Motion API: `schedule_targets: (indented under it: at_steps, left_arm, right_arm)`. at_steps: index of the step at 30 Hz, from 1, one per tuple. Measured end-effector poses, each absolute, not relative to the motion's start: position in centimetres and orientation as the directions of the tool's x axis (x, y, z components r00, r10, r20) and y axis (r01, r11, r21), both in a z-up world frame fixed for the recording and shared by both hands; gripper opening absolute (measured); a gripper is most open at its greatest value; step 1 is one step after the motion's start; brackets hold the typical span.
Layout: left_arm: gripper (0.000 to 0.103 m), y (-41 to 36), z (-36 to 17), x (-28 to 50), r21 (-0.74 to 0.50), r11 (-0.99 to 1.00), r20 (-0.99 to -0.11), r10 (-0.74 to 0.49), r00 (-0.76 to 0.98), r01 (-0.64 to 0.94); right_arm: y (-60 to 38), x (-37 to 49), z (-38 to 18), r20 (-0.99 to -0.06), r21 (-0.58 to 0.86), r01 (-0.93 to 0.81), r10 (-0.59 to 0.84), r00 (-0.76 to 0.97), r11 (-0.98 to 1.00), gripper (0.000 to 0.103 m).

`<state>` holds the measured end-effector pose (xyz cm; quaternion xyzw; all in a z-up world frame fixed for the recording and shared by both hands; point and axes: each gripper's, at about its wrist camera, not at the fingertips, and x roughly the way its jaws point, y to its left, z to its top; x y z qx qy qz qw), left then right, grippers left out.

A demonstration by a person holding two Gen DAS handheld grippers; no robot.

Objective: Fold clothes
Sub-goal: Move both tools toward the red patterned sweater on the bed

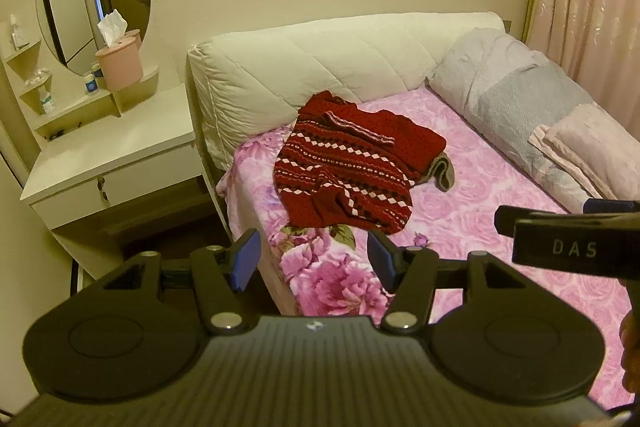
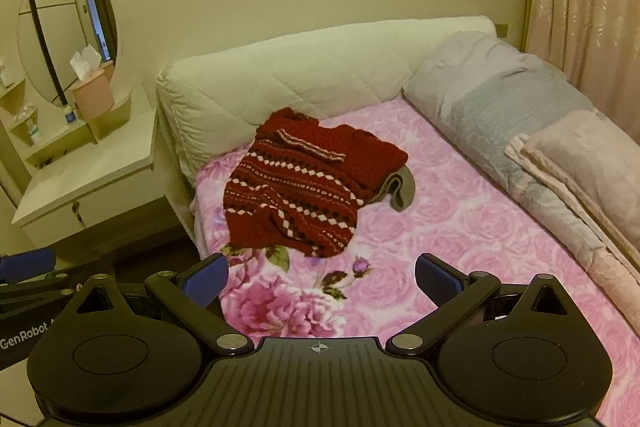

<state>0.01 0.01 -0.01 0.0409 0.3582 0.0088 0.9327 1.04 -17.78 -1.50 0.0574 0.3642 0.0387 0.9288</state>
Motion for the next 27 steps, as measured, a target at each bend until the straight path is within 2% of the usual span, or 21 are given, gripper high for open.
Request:
schedule_targets:
  at_steps: [5, 11, 27]
  left_arm:
    - [0.055, -0.1, -0.4, -0.8, 0.080, 0.997, -0.649, 0.051, 0.759, 0.001]
    - [0.055, -0.6, -0.2, -0.1, 0.079, 0.997, -0.675, 0.046, 0.736, 0.010]
    - [0.055, -1.1, -0.2, 0.3, 0.082, 0.996, -0.685, 0.039, 0.727, 0.024]
  right_arm:
    - [-18.0, 1.7, -0.8, -0.677, 0.134, -0.040, 0.121, 0.726, 0.990, 0.102]
    - [-18.8, 1.1, -1.4, -0.651, 0.140, -0.036, 0.120, 0.750, 0.989, 0.102]
    - [-19.7, 2.3, -0.6, -0.659, 0.157, -0.024, 0.123, 0.742, 0.987, 0.102]
